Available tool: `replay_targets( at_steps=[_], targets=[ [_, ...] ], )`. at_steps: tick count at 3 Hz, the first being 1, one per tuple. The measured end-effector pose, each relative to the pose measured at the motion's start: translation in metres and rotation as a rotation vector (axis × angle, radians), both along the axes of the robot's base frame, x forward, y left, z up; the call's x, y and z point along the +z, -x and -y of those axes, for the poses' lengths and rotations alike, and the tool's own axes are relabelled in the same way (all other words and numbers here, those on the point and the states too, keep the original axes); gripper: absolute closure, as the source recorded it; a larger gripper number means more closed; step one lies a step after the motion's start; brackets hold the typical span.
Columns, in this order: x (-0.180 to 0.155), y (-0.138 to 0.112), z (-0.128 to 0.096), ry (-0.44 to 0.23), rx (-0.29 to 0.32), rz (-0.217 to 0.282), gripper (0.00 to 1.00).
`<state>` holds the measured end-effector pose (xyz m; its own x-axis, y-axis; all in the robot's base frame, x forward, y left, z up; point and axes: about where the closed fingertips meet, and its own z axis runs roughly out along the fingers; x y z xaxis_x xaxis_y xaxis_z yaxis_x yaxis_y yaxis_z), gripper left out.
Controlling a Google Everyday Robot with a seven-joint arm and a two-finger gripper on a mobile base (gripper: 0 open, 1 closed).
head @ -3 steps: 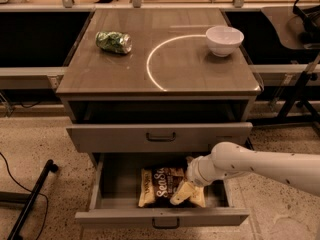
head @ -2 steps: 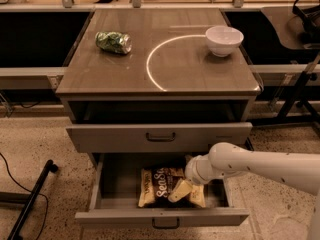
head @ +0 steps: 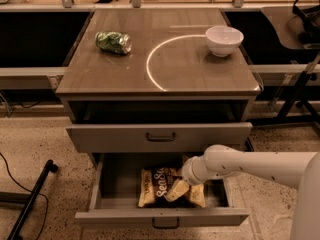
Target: Pick brown chip bag from middle drawer and place on counter
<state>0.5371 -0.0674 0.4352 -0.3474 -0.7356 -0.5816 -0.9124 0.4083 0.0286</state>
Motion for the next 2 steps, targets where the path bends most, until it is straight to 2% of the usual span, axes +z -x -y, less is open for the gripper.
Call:
replay_targets(
  at_steps=[1, 2],
  targets=[
    [-0.011, -0.001, -0.004, 0.013, 0.004, 0.011, 0.0],
    [-0.021, -0.001, -0.006, 0.023, 0.007, 0.016, 0.17]
  ],
)
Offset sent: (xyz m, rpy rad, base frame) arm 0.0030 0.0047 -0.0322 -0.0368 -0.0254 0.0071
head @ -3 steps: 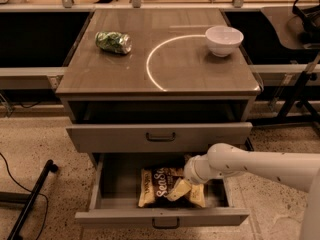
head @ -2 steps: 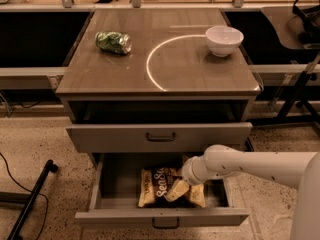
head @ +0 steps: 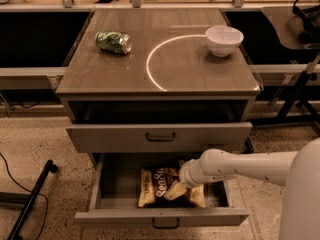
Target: Pick brown chip bag from middle drawer and place on counter
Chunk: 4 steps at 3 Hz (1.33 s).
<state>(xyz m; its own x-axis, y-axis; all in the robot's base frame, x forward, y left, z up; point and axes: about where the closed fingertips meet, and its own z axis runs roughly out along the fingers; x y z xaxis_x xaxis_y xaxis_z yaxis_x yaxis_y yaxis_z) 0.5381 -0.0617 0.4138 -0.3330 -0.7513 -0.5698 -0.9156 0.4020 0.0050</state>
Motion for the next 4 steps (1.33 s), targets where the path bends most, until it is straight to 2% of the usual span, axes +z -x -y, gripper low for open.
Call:
replay_targets(
  at_steps=[2, 3, 4],
  targets=[
    [-0.016, 0.0, -0.003, 0.001, 0.022, -0.019, 0.64],
    [-0.007, 0.003, -0.003, -0.03, 0.047, -0.012, 0.87],
    [0.039, 0.024, 0.004, -0.121, 0.115, 0.033, 1.0]
  ],
)
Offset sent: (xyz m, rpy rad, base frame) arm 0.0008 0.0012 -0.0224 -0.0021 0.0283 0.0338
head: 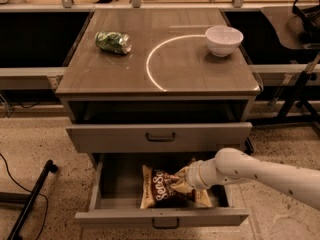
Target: Pick brown chip bag from middle drawer and place on counter
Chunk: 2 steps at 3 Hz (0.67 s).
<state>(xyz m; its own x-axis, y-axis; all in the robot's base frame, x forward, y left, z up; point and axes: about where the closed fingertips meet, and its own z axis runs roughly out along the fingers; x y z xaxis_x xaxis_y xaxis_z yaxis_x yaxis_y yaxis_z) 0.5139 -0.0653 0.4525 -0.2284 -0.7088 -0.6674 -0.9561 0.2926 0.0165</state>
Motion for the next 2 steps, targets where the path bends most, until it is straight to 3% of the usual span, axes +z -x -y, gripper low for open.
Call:
replay_targets(
  at_steps=[2],
  targets=[
    [0.079, 0.044, 0.039, -0.143, 0.073, 0.101, 1.0]
  ],
)
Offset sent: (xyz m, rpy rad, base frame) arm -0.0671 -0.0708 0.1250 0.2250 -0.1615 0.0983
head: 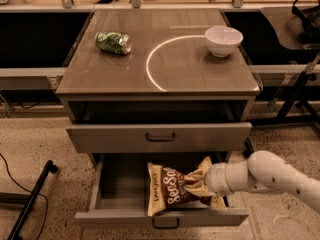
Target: Pick brown chip bag from middle drawer and place on counter
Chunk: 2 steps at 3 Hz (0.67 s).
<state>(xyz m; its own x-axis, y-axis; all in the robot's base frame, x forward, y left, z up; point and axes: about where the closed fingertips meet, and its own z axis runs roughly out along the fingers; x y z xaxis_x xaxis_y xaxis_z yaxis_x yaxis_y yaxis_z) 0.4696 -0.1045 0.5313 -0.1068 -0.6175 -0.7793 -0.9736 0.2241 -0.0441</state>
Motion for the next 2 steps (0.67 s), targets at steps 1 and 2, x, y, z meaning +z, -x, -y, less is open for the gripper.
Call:
replay_targets(
  at_steps=[1, 2],
  targets=[
    [0.0273, 0.0113, 0.016, -0.044, 0.029, 0.02, 1.0],
    [0.0297, 0.0162, 0.0162, -0.051, 0.043, 0.016, 1.0]
  ],
)
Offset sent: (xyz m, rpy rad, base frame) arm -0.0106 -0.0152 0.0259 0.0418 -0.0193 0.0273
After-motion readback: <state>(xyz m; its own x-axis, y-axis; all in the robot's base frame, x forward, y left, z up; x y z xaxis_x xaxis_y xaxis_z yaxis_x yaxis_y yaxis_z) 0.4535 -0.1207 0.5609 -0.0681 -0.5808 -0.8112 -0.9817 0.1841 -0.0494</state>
